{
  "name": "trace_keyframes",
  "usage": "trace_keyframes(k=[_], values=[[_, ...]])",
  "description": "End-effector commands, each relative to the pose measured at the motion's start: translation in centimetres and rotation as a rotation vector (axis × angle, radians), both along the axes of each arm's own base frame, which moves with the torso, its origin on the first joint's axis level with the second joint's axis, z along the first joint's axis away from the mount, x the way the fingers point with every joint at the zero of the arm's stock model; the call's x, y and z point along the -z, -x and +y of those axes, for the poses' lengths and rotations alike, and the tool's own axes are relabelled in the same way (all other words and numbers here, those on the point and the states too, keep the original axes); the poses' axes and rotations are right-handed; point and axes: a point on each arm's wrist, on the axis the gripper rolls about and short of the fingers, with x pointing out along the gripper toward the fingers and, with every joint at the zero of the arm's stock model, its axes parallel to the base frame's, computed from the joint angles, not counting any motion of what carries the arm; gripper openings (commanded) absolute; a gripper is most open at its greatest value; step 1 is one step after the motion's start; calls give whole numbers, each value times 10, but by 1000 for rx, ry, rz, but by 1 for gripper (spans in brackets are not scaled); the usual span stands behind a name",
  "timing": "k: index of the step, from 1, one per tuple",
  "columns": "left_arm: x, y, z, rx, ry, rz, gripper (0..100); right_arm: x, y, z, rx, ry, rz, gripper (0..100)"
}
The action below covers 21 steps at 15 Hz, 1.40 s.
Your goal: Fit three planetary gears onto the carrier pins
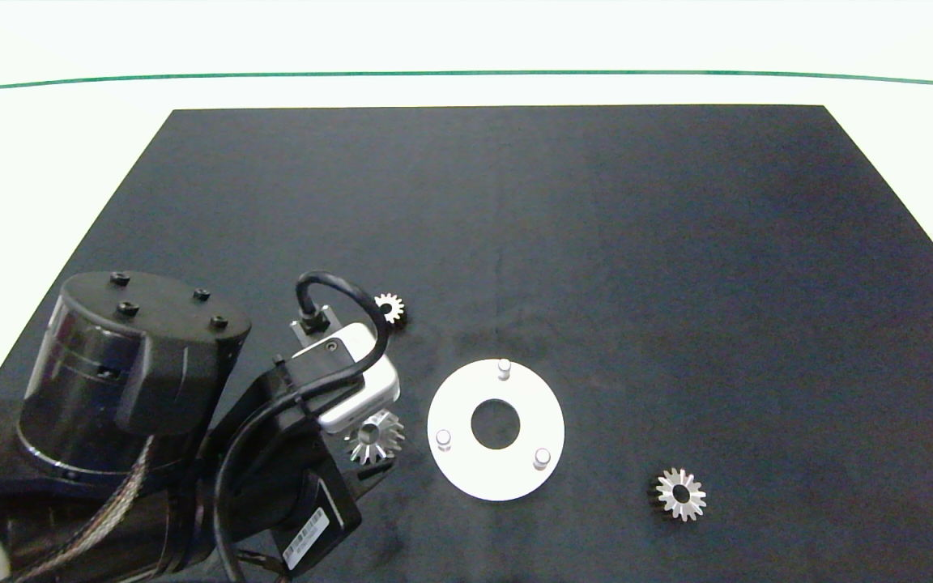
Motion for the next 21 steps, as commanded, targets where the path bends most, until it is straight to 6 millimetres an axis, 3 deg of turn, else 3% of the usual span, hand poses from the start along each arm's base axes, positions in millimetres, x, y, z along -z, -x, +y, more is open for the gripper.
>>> trace_keyframes(k=[1, 9, 21], values=[[-1, -10, -15, 13, -22, 16, 0, 0, -1, 0, -2, 2, 6, 100], [-5, -9, -46, 54, -52, 15, 0, -6, 0, 0, -5, 0, -13, 100], [4, -18, -68, 51, -93, 15, 0, -8, 2, 0, -5, -3, -29, 100]])
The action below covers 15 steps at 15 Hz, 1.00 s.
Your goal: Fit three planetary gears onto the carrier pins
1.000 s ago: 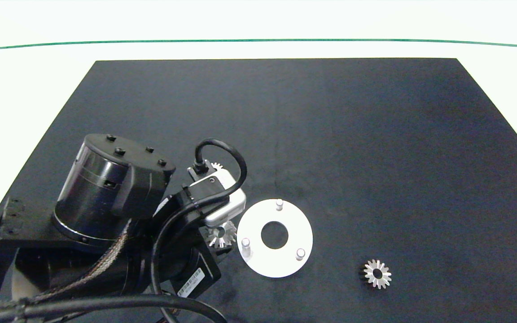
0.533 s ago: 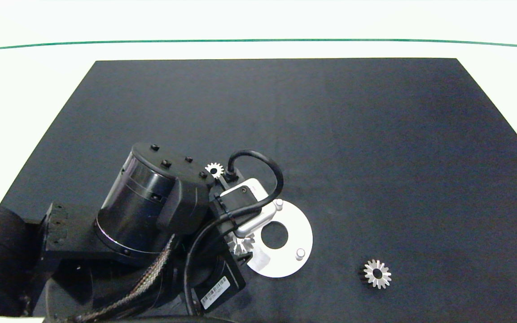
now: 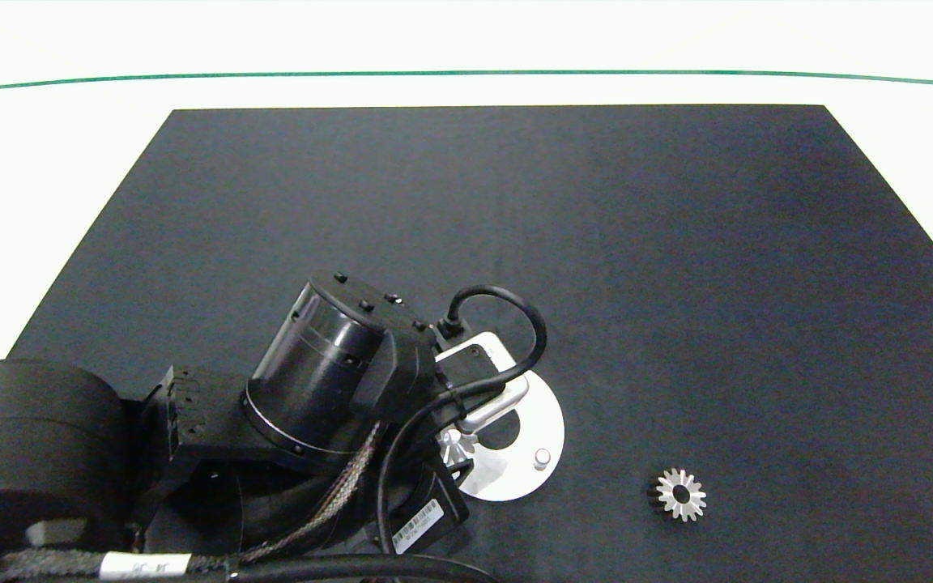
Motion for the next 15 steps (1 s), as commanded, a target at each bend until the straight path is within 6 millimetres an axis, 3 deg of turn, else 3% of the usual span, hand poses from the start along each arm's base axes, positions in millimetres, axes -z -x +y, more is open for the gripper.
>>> trace_keyframes(k=[1, 15], values=[[1, -5, -6, -2, -9, -1, 0, -1, 1, 0, -2, 1, -4, 100], [10, -13, -2, -49, -55, 13, 0, 0, 1, 0, -1, -1, -5, 100]])
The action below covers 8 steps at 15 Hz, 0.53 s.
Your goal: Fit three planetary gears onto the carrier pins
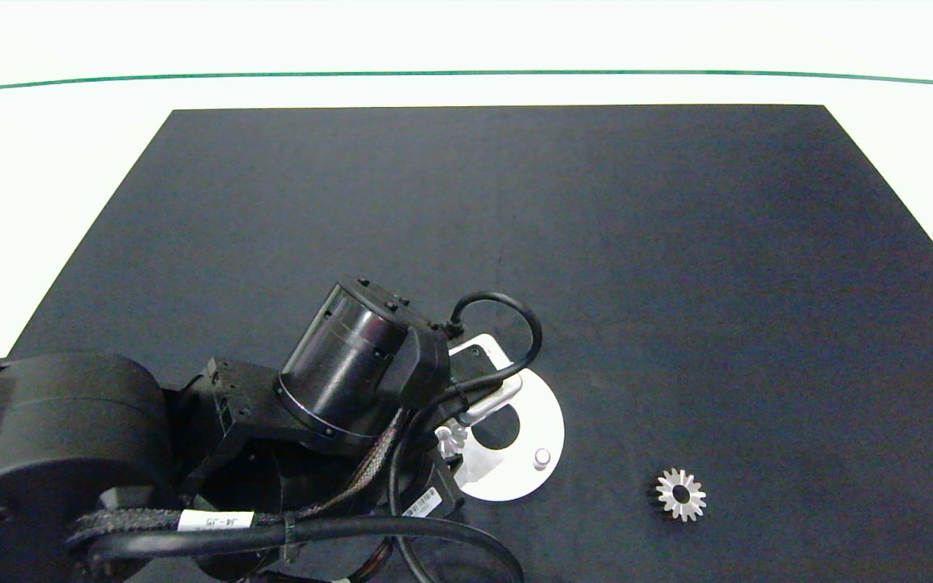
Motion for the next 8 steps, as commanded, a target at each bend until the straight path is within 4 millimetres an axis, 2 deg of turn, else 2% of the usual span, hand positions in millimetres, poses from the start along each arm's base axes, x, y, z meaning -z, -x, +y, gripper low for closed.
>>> trace_keyframes(k=[1, 8], values=[[1, 0, -1, 1, 0, -1, 0, 1, 0, 0, -1, 2, 3, 100], [3, -1, -2, -1, 6, -3, 0, 1, 0, 0, -1, 2, 6, 100]])
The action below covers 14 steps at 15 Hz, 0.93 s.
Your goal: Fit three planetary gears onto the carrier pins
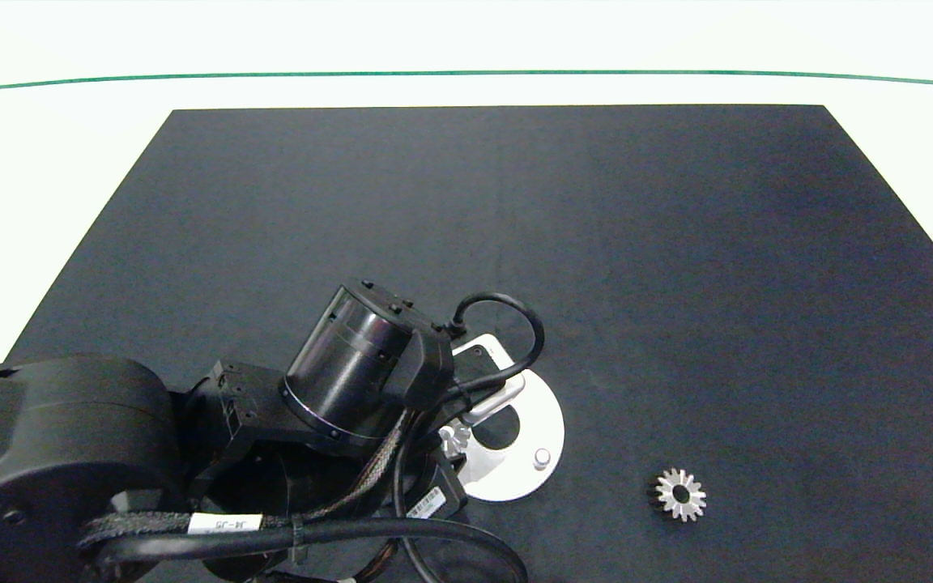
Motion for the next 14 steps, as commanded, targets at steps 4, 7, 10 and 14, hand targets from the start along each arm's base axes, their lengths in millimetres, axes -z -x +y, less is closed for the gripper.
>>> trace_keyframes(k=[4, 7, 10, 14], values=[[3, -1, -1, 0, -9, 3, 0, 1, 0, 0, 0, 1, 2, 100], [5, -3, -3, -1, -5, 0, 0, 1, 1, 0, 0, 1, 1, 100], [6, -4, -3, -1, -9, 3, 0, 1, 1, 0, -2, 1, -1, 100], [6, -4, -3, -2, -10, 3, 0, 2, 1, 0, -2, 1, 1, 100]])
